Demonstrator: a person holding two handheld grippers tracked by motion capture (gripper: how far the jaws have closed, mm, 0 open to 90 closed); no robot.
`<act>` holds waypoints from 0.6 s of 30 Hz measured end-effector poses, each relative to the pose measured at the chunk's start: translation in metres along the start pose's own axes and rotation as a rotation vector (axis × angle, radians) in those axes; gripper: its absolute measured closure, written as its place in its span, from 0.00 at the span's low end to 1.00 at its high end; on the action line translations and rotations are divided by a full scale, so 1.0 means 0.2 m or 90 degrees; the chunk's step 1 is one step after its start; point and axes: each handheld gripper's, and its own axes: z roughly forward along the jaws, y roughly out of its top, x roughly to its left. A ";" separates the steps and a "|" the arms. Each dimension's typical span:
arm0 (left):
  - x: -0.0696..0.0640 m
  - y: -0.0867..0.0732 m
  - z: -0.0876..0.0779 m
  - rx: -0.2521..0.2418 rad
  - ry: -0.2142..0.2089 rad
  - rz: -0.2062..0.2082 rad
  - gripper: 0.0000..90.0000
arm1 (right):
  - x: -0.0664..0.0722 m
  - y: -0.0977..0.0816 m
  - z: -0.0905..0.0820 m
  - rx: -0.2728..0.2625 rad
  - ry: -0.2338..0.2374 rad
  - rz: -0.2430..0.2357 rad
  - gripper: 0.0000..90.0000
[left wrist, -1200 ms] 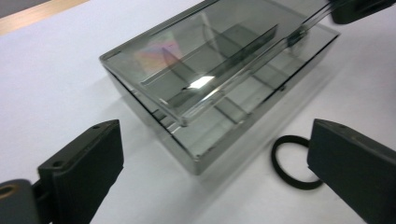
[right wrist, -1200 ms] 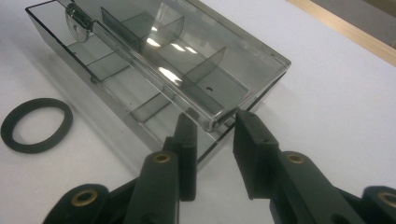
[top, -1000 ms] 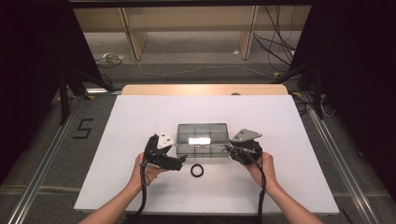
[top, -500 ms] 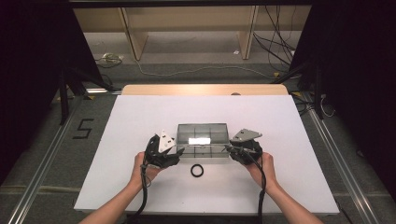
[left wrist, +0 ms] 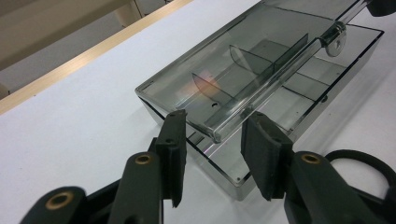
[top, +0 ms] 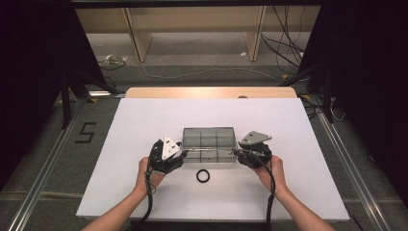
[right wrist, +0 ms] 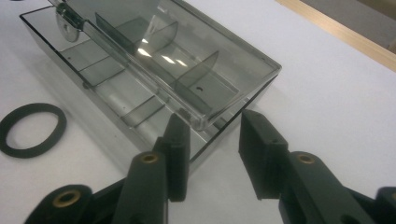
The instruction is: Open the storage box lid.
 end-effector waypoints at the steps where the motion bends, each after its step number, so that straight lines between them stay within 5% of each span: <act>1: 0.00 0.00 0.00 -0.002 0.002 0.001 0.67 | 0.00 0.00 0.01 0.002 -0.001 -0.003 0.69; 8: 0.01 0.01 -0.01 -0.004 0.001 -0.001 0.69 | 0.01 0.03 0.04 0.002 -0.015 -0.028 0.68; 18: 0.02 0.01 -0.01 -0.012 0.001 -0.008 0.71 | -0.01 0.03 0.03 -0.010 -0.012 -0.020 0.72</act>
